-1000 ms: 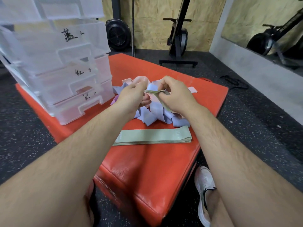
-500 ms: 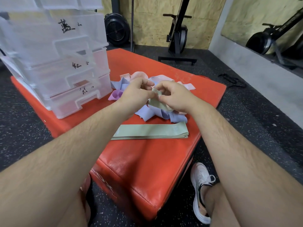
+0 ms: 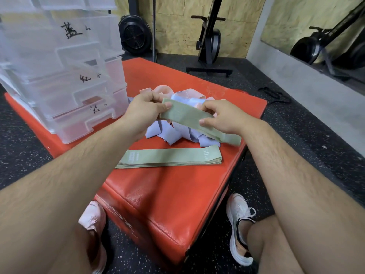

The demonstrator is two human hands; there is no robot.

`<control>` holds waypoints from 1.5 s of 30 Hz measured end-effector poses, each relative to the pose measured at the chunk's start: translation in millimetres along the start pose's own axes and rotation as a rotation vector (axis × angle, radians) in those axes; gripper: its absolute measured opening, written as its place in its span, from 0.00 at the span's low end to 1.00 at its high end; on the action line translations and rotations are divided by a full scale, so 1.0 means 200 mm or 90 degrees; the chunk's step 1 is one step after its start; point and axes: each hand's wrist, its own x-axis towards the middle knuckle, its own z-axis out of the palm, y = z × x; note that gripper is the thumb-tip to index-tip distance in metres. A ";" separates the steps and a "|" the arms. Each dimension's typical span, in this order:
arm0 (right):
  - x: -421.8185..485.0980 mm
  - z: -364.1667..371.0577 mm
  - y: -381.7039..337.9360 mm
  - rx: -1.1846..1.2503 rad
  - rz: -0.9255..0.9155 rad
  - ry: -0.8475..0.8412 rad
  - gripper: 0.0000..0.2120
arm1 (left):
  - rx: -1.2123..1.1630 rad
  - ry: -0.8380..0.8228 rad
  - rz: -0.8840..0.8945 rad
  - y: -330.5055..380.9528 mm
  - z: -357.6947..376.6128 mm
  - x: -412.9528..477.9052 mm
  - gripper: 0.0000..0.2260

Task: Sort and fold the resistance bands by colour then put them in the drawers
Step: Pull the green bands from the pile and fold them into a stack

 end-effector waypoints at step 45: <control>-0.25 0.22 0.15 0.064 0.199 -0.059 0.06 | 0.427 0.082 -0.075 -0.41 -0.52 -0.28 0.08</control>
